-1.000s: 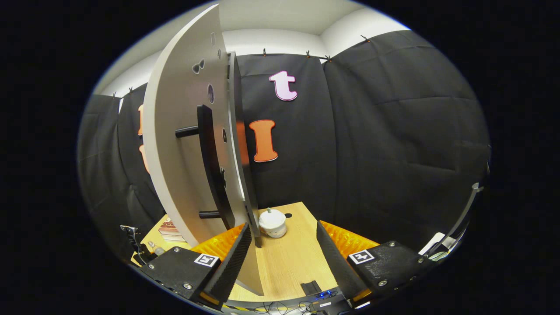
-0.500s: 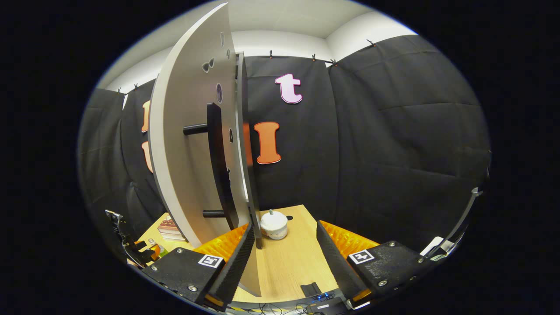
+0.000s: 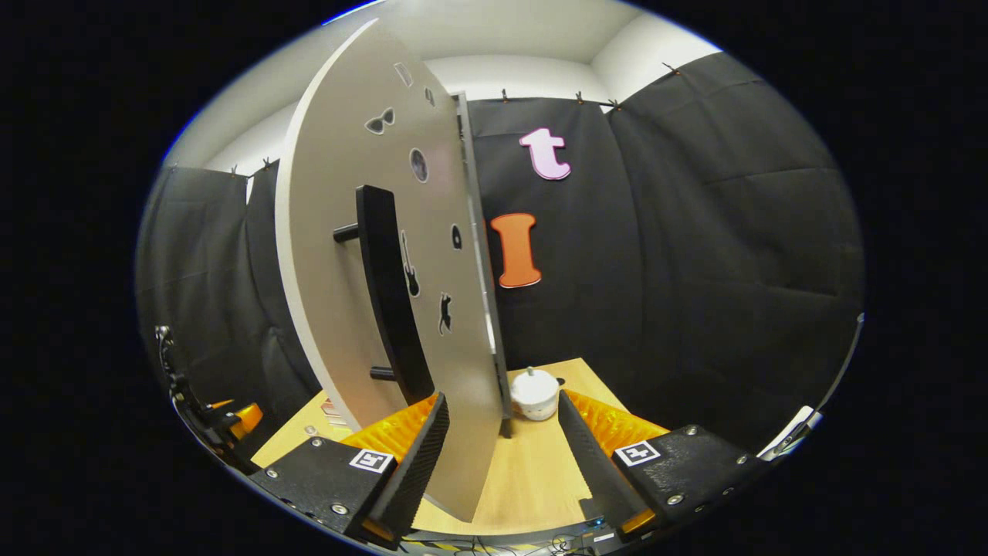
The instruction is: Open the cabinet door with the right hand, grasp the bottle in the cabinet with the left hand and place it on the coaster, then close the cabinet door with the right hand.
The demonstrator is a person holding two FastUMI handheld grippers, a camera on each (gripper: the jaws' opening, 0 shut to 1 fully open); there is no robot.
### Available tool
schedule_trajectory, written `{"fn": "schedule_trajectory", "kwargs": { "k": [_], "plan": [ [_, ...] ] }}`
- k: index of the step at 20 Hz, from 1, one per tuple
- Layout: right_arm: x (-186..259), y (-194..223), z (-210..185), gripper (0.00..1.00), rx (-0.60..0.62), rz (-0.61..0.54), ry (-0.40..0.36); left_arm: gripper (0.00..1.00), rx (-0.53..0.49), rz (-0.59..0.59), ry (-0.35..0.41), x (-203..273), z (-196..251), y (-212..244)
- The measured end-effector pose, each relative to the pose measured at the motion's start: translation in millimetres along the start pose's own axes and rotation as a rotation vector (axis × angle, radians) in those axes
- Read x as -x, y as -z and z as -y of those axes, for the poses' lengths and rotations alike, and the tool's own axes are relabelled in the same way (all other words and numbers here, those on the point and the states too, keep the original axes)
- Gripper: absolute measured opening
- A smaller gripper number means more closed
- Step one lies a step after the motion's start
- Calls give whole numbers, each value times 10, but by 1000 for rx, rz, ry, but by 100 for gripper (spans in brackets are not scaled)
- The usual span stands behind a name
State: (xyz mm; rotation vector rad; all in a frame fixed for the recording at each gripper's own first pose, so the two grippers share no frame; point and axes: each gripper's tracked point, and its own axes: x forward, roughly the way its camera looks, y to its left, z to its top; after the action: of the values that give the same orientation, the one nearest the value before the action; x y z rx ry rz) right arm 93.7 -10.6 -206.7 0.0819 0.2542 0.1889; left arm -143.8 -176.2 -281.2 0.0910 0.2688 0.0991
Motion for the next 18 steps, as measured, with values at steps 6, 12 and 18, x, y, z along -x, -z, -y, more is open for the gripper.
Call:
{"fn": "schedule_trajectory", "kwargs": {
  "k": [6,12,18],
  "plan": [
    [-106,41,-365,89,-9,-15,-60,99,-23,65,-61,230,-299,-638],
    [-274,34,-779,89,-7,-24,-89,99,-1,105,-72,244,-588,-1030],
    [-587,41,-1281,89,-30,-28,-133,99,35,113,-75,125,-1007,-1259]
  ]
}}
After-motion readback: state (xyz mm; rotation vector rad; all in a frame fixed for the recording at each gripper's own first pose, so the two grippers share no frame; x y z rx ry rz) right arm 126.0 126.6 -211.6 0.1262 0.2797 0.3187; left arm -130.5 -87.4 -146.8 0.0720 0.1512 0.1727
